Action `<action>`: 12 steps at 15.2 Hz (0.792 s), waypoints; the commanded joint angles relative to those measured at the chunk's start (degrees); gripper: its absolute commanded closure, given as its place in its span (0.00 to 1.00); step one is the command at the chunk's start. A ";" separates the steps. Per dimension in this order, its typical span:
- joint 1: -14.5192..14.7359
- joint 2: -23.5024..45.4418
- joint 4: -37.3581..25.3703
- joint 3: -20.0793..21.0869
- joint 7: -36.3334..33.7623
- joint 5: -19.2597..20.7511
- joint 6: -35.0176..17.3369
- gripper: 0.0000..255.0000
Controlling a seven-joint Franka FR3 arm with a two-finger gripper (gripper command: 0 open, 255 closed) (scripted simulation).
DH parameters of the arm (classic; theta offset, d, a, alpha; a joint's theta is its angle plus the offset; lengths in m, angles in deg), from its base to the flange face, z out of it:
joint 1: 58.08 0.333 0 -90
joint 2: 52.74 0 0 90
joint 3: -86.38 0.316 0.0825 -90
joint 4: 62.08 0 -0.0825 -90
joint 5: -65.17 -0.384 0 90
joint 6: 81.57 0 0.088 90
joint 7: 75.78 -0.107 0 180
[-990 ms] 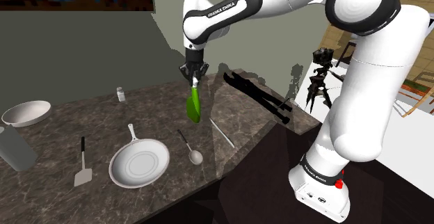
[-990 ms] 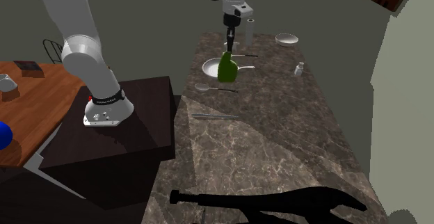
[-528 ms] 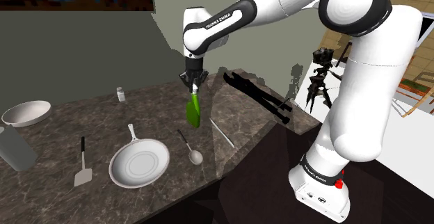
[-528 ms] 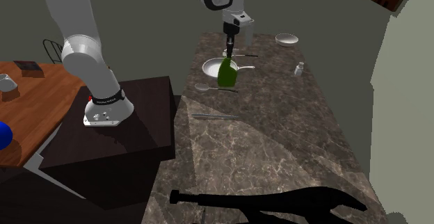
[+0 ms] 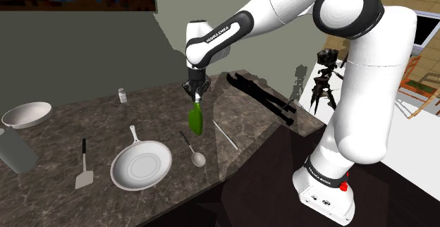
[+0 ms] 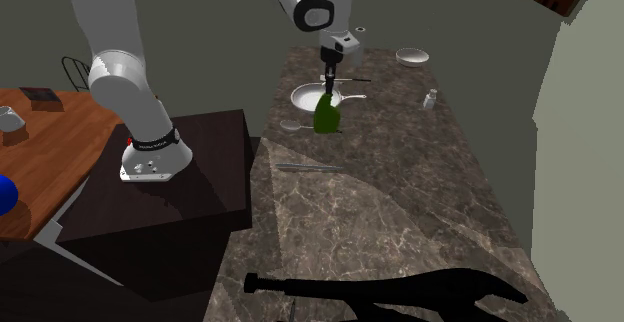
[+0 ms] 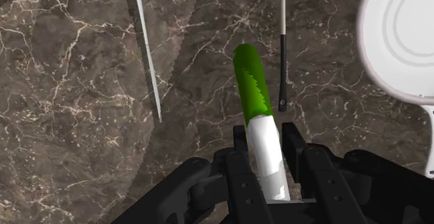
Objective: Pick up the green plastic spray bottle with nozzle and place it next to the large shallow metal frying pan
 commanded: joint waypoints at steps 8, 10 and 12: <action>-0.15 3.66 1.24 0.19 0.42 -0.52 -4.93 1.00; -0.15 3.67 1.23 0.20 0.42 -0.52 -4.93 1.00; -0.15 3.67 1.23 0.20 0.42 -0.52 -4.93 1.00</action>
